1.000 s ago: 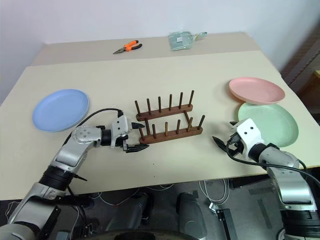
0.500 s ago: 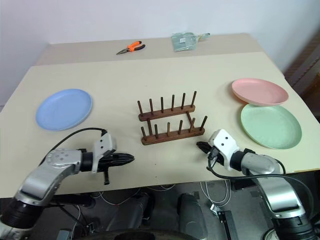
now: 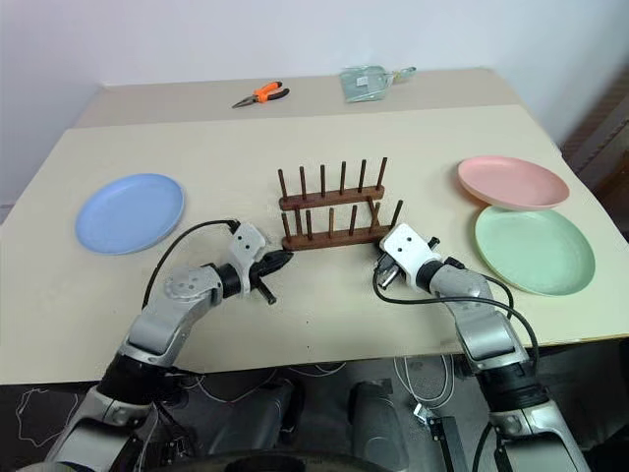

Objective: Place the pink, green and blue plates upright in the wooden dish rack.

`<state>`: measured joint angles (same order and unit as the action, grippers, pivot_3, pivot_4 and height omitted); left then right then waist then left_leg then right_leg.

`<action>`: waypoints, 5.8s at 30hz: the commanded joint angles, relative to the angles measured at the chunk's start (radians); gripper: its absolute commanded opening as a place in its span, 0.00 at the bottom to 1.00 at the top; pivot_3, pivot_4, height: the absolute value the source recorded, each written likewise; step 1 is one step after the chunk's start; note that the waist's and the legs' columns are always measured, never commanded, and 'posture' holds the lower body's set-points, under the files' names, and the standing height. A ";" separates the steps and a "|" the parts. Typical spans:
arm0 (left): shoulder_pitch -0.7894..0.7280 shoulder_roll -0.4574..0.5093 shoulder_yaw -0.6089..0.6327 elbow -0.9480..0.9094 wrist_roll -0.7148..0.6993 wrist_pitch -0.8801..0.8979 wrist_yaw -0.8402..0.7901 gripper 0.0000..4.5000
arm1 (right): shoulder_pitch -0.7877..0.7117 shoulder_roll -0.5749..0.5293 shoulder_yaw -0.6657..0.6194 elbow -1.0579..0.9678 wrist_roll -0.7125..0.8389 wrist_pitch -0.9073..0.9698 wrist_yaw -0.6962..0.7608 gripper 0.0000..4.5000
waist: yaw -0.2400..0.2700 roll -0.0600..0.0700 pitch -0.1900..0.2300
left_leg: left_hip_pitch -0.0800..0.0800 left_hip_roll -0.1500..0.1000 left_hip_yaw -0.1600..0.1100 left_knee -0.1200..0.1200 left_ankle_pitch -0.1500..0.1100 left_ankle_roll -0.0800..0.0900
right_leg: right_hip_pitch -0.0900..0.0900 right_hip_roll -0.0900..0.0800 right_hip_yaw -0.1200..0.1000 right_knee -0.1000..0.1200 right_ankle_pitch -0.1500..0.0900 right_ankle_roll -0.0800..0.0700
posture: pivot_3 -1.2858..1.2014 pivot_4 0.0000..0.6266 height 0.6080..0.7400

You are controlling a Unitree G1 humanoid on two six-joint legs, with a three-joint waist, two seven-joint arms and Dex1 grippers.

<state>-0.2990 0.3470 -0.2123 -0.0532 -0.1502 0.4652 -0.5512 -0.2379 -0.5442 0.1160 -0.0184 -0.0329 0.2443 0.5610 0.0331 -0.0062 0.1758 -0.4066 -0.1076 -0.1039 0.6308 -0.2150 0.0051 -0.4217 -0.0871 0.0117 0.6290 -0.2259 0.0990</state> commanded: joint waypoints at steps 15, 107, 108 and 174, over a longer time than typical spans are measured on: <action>0.125 0.062 0.060 -0.166 -0.129 0.010 -0.140 0.00 | 0.003 -0.332 -0.264 -0.068 0.011 -0.061 0.114 0.68 | -0.019 0.003 0.001 | -0.002 0.000 0.002 -0.001 0.000 0.000 | -0.003 -0.001 0.001 0.000 0.000 0.000 | 0.52 0.24 0.91; 0.094 0.111 0.040 -0.256 -0.222 0.006 -0.242 0.00 | 0.160 -0.243 -0.331 -0.037 0.217 0.277 -0.116 0.14 | -0.019 0.002 0.003 | -0.003 0.004 0.017 -0.001 -0.004 0.007 | -0.004 -0.005 0.004 -0.008 0.002 0.001 | 0.52 0.24 0.91; 0.098 0.113 0.041 -0.258 -0.222 0.006 -0.242 0.00 | 0.156 -0.240 -0.333 -0.036 0.215 0.278 -0.118 0.01 | -0.020 0.002 0.003 | -0.003 0.004 0.017 0.000 -0.004 0.007 | -0.003 -0.005 0.004 -0.008 0.002 0.001 | 0.52 0.24 0.91; 0.141 0.107 0.175 -0.231 -0.186 -0.079 -0.125 0.00 | -0.430 0.341 -0.158 -0.334 0.980 0.390 -0.541 0.91 | -0.046 0.005 0.005 | -0.004 0.004 0.018 -0.004 -0.005 0.008 | -0.009 -0.002 0.006 -0.008 0.004 0.003 | 0.52 0.24 0.91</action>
<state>-0.1585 0.4505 -0.0460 -0.2407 -0.3272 0.3872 -0.6764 -0.6310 -0.1900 -0.0581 -0.3065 0.9826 0.6487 -0.0287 -0.0127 -0.0013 0.1810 -0.4103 -0.1032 -0.0858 0.6270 -0.2199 0.0129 -0.4304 -0.0891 0.0174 0.6213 -0.2218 0.1016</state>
